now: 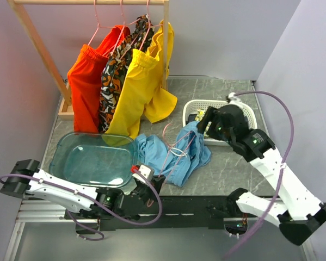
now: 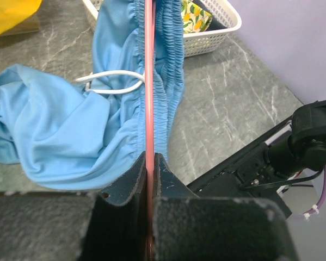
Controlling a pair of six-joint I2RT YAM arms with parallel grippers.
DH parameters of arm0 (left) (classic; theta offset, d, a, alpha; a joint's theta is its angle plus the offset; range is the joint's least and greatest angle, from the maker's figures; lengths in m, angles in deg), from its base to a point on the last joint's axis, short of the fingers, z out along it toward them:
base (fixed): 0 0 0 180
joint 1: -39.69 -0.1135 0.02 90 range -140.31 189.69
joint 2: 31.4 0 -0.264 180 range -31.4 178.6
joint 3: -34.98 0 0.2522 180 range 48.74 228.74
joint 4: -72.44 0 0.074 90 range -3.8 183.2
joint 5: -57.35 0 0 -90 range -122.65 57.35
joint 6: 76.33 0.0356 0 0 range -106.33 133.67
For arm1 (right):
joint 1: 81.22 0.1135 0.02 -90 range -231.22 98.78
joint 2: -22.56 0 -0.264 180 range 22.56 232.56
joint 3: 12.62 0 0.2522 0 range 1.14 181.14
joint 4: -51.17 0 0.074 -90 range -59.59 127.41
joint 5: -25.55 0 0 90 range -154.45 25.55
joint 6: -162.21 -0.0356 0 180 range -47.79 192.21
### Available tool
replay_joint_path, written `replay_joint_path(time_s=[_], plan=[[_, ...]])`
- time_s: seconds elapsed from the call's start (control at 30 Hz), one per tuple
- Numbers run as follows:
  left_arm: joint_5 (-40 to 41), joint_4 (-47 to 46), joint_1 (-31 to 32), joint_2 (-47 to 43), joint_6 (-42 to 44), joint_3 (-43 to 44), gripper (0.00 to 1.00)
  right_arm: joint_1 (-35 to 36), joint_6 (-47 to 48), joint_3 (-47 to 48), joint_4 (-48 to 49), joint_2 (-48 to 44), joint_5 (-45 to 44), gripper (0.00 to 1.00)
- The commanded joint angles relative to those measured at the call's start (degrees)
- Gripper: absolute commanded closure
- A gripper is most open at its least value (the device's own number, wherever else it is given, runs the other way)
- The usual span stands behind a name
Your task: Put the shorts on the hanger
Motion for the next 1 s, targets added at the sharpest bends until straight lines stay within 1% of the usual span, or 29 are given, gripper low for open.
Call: replay_joint_path(time_s=[0.0, 0.03, 0.07, 0.1, 0.17, 0.27, 0.43, 0.63, 0.77, 0.83, 0.9, 0.93, 0.97], plan=[[0.0, -9.8, -0.5, 1.5, 1.7, -0.3, 0.99, -10.6, -1.6, -4.3, 4.5, -0.7, 11.7, 0.23], [-0.3, -10.2, -0.5, 2.0, 1.9, -0.4, 0.99, -14.6, -2.1, -5.0, 6.0, -0.5, 14.1, 0.23], [-0.7, -10.6, -0.5, 2.2, 2.2, -0.5, 0.99, -16.1, -2.6, -5.8, 6.4, 0.3, 15.3, 0.24], [-1.0, -11.1, -0.6, 2.4, 2.7, -0.3, 0.99, -17.4, -3.7, -5.9, 6.8, 1.1, 19.3, 0.24], [-1.2, -11.7, -0.7, 3.3, 3.4, 0.0, 0.99, -19.0, -5.2, -5.3, 6.2, 3.2, 20.2, 0.25], [-3.5, -12.8, -1.1, 5.0, 6.1, 1.0, 0.99, -19.4, -8.4, -5.6, 6.3, 4.4, 21.4, 0.25], [-5.7, -13.6, -1.1, 8.9, 9.0, 2.8, 0.99, -19.7, -11.4, -8.2, 8.4, 5.1, 22.2, 0.24], [-5.8, -16.3, -1.1, 12.3, 13.8, 4.6, 0.99, -19.8, -10.6, -11.5, 6.4, 6.9, 18.7, 0.33], [-6.3, -16.4, -1.1, 14.6, 15.1, 6.2, 0.99, -21.5, -9.6, -14.1, 5.5, 5.3, 15.9, 0.33], [-7.2, -16.7, -1.1, 15.4, 15.4, 6.2, 0.99, -23.7, -8.8, -16.1, 6.7, 4.8, 17.3, 0.33], [-7.5, -17.7, -1.1, 15.9, 15.6, 6.1, 0.99, -24.4, -8.1, -17.3, 8.6, 5.0, 20.9, 0.40], [-7.5, -17.9, -1.1, 16.2, 16.1, 6.2, 0.99, -24.4, -7.9, -17.8, 8.9, 5.3, 21.5, 0.46], [-7.5, -18.0, -1.1, 17.0, 16.4, 6.6, 0.99, -24.4, -7.7, -18.1, 9.2, 5.4, 22.1, 0.54]])
